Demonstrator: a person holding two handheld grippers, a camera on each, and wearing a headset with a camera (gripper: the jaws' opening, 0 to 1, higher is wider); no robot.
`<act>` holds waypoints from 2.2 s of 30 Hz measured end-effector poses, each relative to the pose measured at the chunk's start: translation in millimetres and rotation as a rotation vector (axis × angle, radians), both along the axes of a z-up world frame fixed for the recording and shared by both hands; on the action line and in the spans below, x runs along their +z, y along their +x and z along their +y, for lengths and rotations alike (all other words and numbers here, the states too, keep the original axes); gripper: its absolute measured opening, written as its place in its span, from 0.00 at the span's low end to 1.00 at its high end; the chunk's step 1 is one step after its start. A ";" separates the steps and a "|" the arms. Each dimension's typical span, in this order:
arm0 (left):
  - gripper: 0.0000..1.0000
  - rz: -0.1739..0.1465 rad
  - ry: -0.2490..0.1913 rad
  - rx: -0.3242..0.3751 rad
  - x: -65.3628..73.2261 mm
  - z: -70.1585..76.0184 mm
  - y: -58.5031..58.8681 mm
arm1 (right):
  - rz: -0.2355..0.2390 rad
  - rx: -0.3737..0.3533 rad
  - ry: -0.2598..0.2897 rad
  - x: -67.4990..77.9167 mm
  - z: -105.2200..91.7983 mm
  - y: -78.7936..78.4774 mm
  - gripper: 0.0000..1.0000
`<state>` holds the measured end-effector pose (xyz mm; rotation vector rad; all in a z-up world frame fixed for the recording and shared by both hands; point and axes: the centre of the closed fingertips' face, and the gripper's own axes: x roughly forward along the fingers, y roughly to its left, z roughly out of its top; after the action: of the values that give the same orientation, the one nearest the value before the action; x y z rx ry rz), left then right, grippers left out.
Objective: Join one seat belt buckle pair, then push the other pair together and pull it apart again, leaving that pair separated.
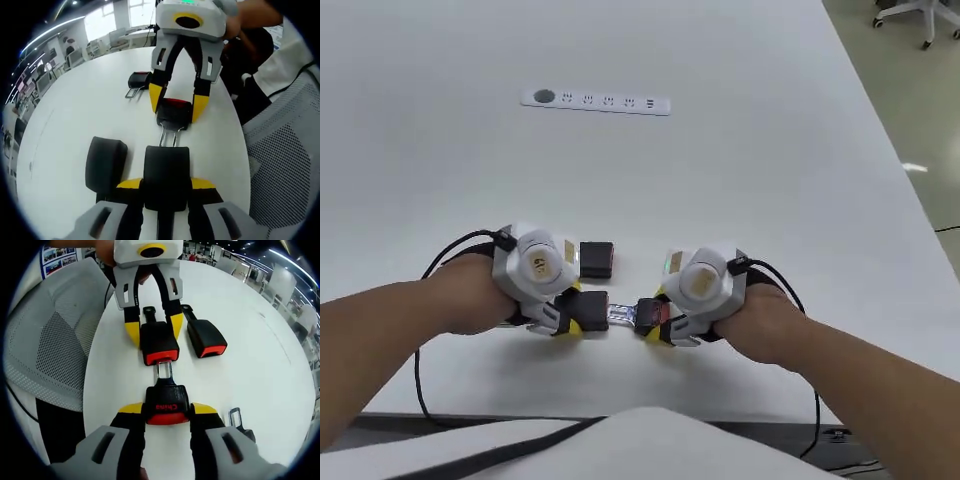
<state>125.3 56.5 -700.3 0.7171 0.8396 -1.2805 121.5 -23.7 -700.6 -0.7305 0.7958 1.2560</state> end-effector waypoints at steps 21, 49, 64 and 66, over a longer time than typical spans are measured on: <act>0.34 0.003 0.019 -0.062 1.1 -5.0 -0.4 | 0.006 0.071 -0.017 0.6 10.2 2.3 0.32; 0.33 0.005 0.012 -0.067 2.1 -3.6 1.3 | 0.009 0.108 -0.049 2.2 25.5 4.1 0.31; 0.34 0.004 0.011 -0.069 1.5 -2.1 3.8 | 0.044 0.061 0.022 -4.0 34.2 6.1 0.31; 0.34 0.005 0.003 -0.075 1.8 -1.6 3.6 | 0.037 0.076 0.019 -3.3 33.3 7.0 0.31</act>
<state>128.9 54.9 -698.4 0.7538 0.8249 -1.3483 128.5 9.6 -703.9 -0.7298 0.7915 1.3475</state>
